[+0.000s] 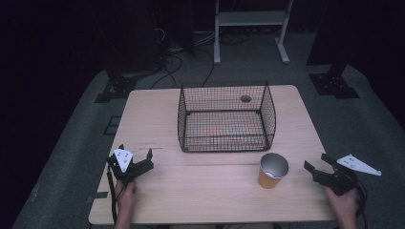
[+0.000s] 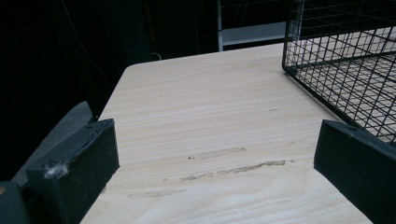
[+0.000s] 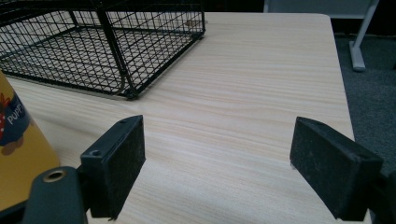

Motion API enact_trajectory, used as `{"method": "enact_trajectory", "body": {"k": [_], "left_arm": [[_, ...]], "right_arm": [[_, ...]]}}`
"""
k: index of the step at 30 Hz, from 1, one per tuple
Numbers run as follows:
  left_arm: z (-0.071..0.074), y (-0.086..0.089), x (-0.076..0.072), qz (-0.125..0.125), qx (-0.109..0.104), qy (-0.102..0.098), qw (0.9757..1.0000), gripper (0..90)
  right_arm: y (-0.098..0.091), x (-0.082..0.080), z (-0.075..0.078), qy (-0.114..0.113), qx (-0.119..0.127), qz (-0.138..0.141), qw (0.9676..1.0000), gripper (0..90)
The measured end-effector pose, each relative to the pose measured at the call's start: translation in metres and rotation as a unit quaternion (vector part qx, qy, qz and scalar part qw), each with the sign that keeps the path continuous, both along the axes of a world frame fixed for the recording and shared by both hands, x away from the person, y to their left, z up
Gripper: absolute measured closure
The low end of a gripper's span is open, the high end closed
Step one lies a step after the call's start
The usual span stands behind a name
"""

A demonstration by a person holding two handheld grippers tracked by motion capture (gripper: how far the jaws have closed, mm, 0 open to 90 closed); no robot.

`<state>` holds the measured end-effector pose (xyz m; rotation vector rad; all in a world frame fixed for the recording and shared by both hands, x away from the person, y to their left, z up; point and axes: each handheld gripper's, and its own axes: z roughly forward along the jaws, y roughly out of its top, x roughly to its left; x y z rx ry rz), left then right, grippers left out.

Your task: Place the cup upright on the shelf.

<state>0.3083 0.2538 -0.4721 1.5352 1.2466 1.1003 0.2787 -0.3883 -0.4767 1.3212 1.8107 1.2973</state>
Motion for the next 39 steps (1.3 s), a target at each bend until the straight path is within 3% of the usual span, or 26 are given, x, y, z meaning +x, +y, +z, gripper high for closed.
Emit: {"method": "enact_trajectory", "body": {"k": [12, 26, 39], "left_arm": [[0.000, -0.001, -0.001, -0.004, 0.002, 0.000, 1.0000, 0.0], [0.000, -0.001, -0.001, -0.004, 0.003, 0.001, 1.0000, 0.0], [0.000, -0.001, -0.001, -0.005, 0.004, 0.002, 1.0000, 0.0]], "right_arm": [[0.000, -0.004, 0.011, -0.007, -0.006, 0.012, 0.9999, 15.6], [0.001, -0.031, 0.016, -0.008, -0.017, 0.042, 0.9989, 14.8], [0.016, -0.046, 0.027, -0.020, -0.033, 0.080, 0.9960, 14.3]]}}
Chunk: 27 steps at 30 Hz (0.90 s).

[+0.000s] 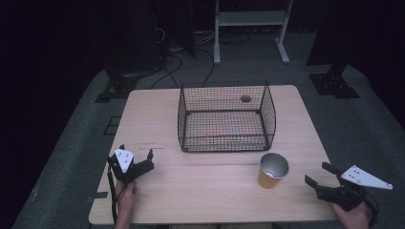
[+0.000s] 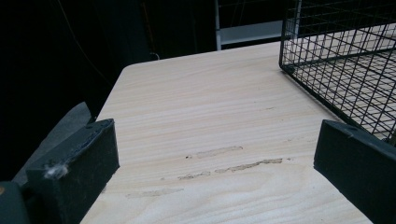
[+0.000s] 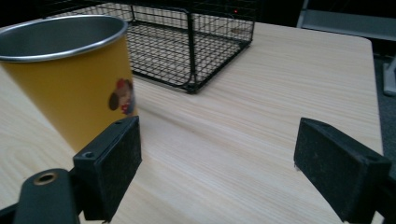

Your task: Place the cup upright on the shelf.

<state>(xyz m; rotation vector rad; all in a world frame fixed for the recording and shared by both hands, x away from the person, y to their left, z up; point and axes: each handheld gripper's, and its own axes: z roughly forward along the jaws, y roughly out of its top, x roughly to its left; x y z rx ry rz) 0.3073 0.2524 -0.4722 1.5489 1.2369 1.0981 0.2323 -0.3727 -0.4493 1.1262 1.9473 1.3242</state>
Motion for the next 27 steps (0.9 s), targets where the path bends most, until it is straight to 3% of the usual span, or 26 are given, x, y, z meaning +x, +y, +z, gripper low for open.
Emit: {"method": "enact_trajectory", "body": {"k": [11, 27], "left_arm": [[0.000, 0.000, 0.000, 0.000, 0.001, 0.000, 1.0000, 0.0], [0.000, 0.000, 0.000, -0.001, 0.001, 0.000, 1.0000, 0.0]], "right_arm": [[0.021, -0.009, 0.004, -0.003, -0.015, 0.045, 0.9989, 13.4], [0.051, -0.007, 0.004, 0.003, -0.032, 0.103, 0.9941, 8.2]]}}
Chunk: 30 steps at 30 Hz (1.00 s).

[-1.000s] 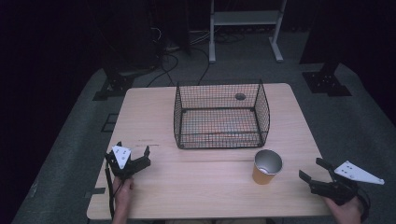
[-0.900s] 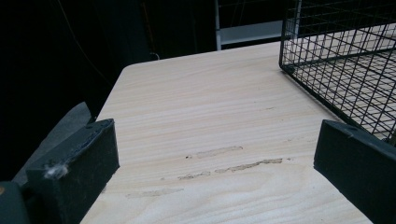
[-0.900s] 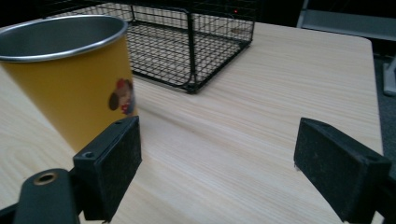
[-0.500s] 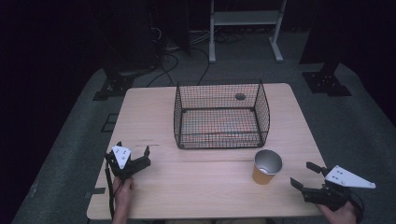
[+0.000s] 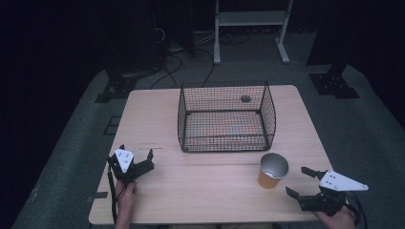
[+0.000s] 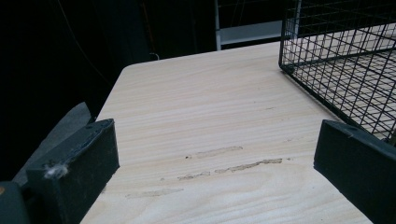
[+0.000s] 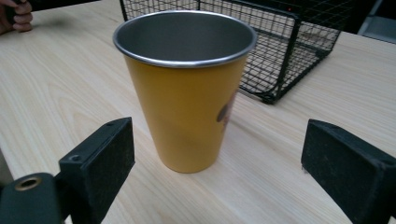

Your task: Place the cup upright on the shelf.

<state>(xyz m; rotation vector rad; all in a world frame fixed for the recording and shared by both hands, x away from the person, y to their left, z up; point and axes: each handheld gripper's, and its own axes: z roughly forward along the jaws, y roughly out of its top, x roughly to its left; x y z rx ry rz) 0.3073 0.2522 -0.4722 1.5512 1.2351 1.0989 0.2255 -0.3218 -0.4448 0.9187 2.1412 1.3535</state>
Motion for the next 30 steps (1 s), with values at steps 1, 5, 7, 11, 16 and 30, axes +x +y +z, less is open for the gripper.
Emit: {"method": "enact_trajectory", "body": {"k": [1, 5, 7, 11, 16, 30], "left_arm": [[0.000, 0.000, 0.000, 0.000, 0.000, 0.000, 1.0000, 0.0], [0.000, 0.000, 0.000, 0.000, -0.001, 0.000, 1.0000, 0.0], [0.000, 0.000, 0.000, 0.000, 0.000, 0.000, 1.0000, 0.0], [0.000, 0.000, 0.000, 0.000, 0.000, 0.000, 1.0000, 0.0], [0.000, 0.000, 0.000, -0.001, 0.000, 0.000, 1.0000, 0.0], [0.000, 0.000, 0.000, -0.001, -0.001, -0.001, 1.0000, 0.0]], "right_arm": [[0.002, 0.001, 0.000, 0.001, 0.000, 0.004, 1.0000, 7.8], [0.007, 0.003, 0.001, 0.002, -0.004, 0.014, 0.9999, 7.6], [0.009, 0.004, 0.001, 0.004, -0.005, 0.016, 0.9999, 5.1], [0.010, 0.007, 0.001, 0.008, -0.004, 0.019, 0.9998, 3.0], [0.016, 0.011, 0.000, 0.012, -0.008, 0.025, 0.9996, 2.5], [0.029, 0.023, 0.000, 0.019, -0.023, 0.030, 0.9991, 2.5]]}}
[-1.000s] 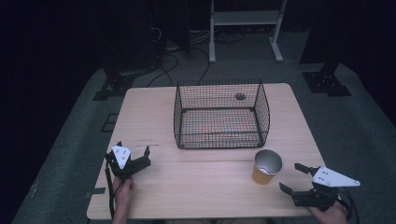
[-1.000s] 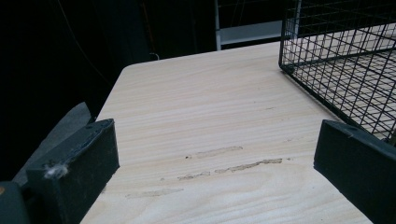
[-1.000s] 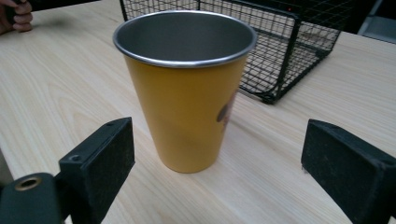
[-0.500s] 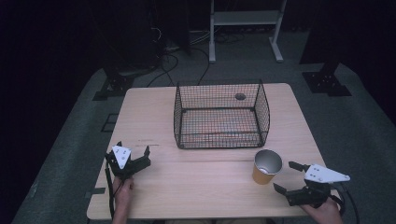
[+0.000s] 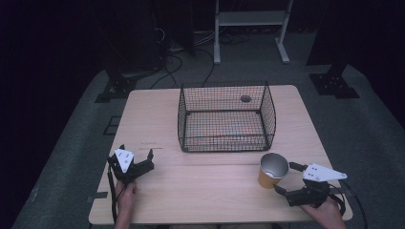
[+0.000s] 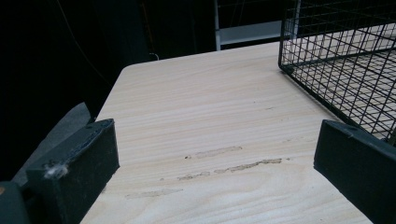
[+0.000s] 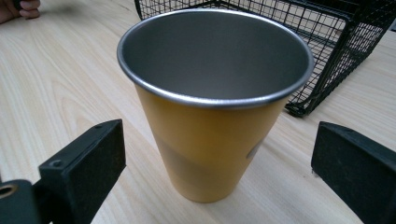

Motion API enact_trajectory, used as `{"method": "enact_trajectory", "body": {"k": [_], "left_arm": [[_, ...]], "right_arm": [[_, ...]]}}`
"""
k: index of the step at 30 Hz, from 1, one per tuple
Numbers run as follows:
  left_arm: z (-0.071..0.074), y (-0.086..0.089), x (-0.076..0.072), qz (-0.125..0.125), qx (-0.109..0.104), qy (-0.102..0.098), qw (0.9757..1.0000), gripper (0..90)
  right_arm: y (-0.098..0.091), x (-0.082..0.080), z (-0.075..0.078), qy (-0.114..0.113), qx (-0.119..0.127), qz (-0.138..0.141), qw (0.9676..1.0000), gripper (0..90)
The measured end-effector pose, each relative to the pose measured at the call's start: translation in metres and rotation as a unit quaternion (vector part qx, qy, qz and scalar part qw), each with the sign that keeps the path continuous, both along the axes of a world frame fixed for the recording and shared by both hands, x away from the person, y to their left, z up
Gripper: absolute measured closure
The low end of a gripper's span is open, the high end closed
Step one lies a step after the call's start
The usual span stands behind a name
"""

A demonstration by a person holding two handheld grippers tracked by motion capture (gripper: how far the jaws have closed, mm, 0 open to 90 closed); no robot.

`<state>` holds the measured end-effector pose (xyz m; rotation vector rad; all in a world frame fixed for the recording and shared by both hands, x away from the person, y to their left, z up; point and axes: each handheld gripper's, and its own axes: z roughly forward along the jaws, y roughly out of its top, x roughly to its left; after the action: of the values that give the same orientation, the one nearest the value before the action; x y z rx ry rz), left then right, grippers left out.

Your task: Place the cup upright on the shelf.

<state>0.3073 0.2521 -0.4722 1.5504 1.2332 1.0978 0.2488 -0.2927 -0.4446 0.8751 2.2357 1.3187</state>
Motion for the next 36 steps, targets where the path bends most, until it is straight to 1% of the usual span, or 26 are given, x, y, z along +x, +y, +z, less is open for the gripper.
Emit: {"method": "enact_trajectory", "body": {"k": [12, 15, 28, 32, 34, 36], "left_arm": [[0.000, 0.000, 0.000, 0.000, 0.001, 0.000, 1.0000, 0.0], [0.000, 0.000, 0.000, 0.000, -0.001, 0.000, 1.0000, 0.0], [0.000, 0.000, 0.000, 0.000, 0.001, 0.000, 1.0000, 0.0], [0.000, 0.000, 0.000, -0.001, 0.000, 0.000, 1.0000, 0.0], [0.000, 0.000, 0.000, 0.000, 0.000, 0.000, 1.0000, 0.0], [0.000, 0.000, 0.000, 0.000, 0.000, 0.000, 1.0000, 0.0]], "right_arm": [[0.014, 0.011, 0.005, -0.005, -0.001, 0.010, 0.9999, 2.2], [0.016, 0.013, 0.005, -0.005, 0.002, 0.011, 0.9999, 2.2], [0.023, 0.019, 0.006, -0.005, 0.002, 0.017, 0.9998, 2.3], [0.024, 0.021, 0.008, -0.003, 0.003, 0.022, 0.9997, 7.1], [0.023, 0.021, 0.009, -0.002, 0.007, 0.024, 0.9997, 11.9], [0.022, 0.021, 0.009, 0.001, 0.007, 0.026, 0.9996, 12.1]]}}
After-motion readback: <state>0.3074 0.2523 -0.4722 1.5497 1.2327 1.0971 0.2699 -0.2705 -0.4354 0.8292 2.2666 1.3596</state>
